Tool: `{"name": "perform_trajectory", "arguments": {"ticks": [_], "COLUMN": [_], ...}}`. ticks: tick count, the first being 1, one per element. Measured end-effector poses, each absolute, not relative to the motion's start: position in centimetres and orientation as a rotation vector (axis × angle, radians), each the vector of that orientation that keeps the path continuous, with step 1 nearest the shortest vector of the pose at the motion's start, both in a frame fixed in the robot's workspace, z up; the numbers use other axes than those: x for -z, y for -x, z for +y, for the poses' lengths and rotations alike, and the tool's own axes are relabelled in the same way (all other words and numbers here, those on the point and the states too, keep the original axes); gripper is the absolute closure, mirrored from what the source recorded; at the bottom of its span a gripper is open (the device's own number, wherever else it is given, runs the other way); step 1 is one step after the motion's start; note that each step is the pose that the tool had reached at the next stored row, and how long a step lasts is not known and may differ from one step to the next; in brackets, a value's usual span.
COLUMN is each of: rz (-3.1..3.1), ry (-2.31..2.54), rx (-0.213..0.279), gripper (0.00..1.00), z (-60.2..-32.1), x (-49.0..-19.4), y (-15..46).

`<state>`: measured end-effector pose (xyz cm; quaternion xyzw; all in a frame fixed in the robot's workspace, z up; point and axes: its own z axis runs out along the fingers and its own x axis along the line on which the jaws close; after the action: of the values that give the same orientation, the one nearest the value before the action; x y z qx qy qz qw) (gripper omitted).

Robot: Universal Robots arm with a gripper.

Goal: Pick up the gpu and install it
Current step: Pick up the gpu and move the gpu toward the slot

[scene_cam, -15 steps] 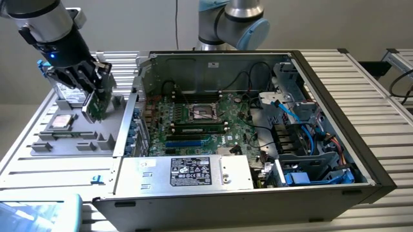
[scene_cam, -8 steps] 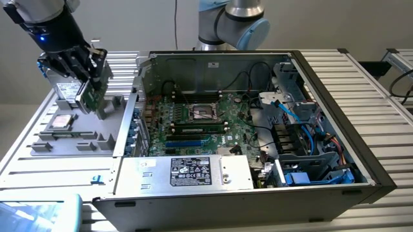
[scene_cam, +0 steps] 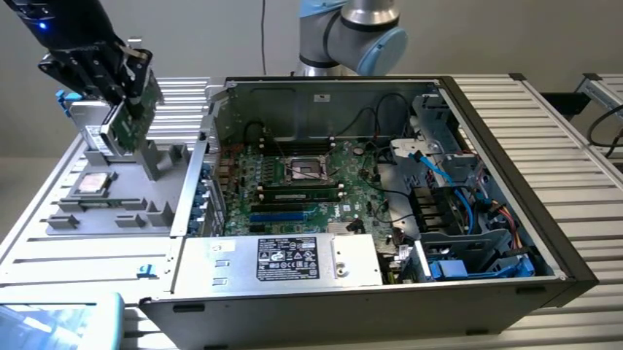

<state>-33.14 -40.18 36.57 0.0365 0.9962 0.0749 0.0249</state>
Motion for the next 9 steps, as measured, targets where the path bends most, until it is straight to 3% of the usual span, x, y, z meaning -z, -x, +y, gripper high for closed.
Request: {"name": "perform_trajectory", "arguments": {"ticks": [9], "rz": [3.096], "ry": [-0.115], "rx": [-0.232], "gripper": [0.72], "z": [-41.3], "x": [-40.6], "y": [31.6]}}
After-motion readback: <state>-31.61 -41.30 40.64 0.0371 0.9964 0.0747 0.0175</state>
